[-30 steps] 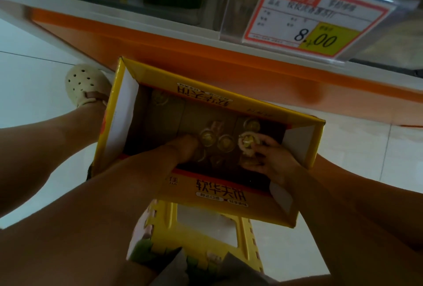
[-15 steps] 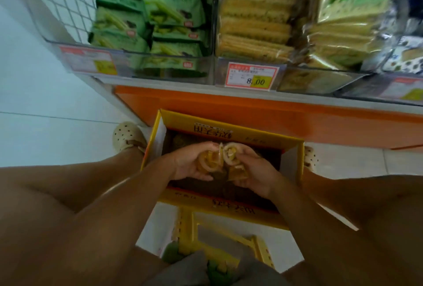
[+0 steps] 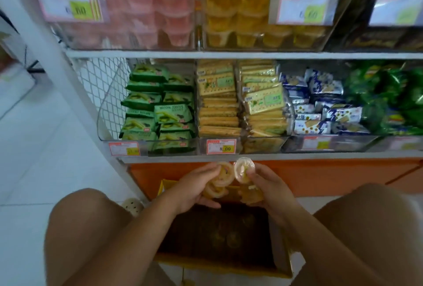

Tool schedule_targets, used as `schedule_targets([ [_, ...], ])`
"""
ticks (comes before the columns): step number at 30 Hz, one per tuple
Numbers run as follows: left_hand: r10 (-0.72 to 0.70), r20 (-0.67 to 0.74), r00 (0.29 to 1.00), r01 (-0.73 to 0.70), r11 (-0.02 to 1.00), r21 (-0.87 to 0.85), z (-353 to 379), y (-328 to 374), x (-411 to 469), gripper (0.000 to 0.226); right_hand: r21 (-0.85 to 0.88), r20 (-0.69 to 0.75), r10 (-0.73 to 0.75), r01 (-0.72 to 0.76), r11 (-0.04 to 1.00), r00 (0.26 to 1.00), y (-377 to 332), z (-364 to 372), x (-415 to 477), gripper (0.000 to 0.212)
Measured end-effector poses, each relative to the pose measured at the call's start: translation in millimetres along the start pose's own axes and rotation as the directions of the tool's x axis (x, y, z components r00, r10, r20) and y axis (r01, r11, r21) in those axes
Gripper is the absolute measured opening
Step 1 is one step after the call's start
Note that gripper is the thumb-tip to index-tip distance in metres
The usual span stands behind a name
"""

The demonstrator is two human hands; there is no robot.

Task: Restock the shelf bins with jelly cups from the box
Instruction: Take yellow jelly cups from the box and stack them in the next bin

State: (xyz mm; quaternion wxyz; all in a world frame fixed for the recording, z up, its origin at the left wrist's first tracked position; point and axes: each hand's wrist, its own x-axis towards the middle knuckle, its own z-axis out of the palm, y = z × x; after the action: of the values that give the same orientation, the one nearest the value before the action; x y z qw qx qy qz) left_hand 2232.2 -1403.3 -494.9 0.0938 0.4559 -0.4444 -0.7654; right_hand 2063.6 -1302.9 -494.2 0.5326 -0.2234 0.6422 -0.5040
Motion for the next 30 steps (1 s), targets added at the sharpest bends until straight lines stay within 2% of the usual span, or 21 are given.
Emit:
schedule_targets([
  [6, 0.272, -0.026, 0.962, -0.256, 0.929, 0.266, 29.7, 62.2, -44.6, 0.06, -0.179, -0.112, -0.31, 0.287, 0.941, 0.944, -76.1, -5.0, -40.7, 0.013],
  [10, 0.48, 0.024, 0.877, -0.448, 0.798, 0.402, 41.7, 128.3, -81.2, 0.032, -0.241, -0.094, -0.482, 0.45, 0.86, 0.871, -146.5, -7.5, -61.8, 0.01],
  [12, 0.605, 0.034, 0.796, -0.548, 0.695, 0.465, 46.8, 168.8, -101.4, 0.032, -0.303, -0.071, -0.599, 0.554, 0.775, 0.798, -191.6, -9.7, -72.6, 0.006],
  [15, 0.722, -0.006, 0.692, -0.629, 0.607, 0.486, 49.4, 218.9, -131.6, 0.034, -0.407, -0.081, -0.726, 0.643, 0.649, 0.683, -258.8, -18.8, -87.7, 0.011],
  [18, 0.794, 0.002, 0.607, -0.676, 0.516, 0.526, 46.6, 267.1, -153.6, 0.038, -0.505, -0.048, -0.773, 0.653, 0.565, 0.632, -330.1, -30.4, -85.1, 0.009],
  [21, 0.861, 0.015, 0.509, -0.681, 0.392, 0.619, 40.4, 310.5, -161.0, 0.047, -0.635, -0.006, -0.782, 0.601, 0.485, 0.624, -395.6, -39.5, -55.4, 0.005],
  [23, 0.872, 0.007, 0.489, -0.68, 0.376, 0.63, 34.8, 331.1, -157.4, 0.037, -0.725, 0.02, -0.775, 0.543, 0.424, 0.632, -428.8, -44.5, -22.7, 0.006],
  [25, 0.871, 0.005, 0.492, -0.668, 0.374, 0.643, 29.4, 347.7, -149.2, 0.025, -0.841, 0.063, -0.748, 0.439, 0.317, 0.661, -455.9, -49.7, 12.4, 0.007],
  [28, 0.881, 0.007, 0.473, -0.653, 0.345, 0.674, 18.3, 371.9, -133.5, 0.028, -0.956, 0.101, -0.671, 0.259, 0.14, 0.735, -489.3, -56.1, 50.8, 0.013],
  [30, 0.892, -0.017, 0.452, -0.662, 0.348, 0.664, 9.5, 387.0, -123.1, 0.024, -0.969, 0.117, -0.59, 0.223, 0.11, 0.799, -507.2, -61.1, 67.6, 0.006],
])
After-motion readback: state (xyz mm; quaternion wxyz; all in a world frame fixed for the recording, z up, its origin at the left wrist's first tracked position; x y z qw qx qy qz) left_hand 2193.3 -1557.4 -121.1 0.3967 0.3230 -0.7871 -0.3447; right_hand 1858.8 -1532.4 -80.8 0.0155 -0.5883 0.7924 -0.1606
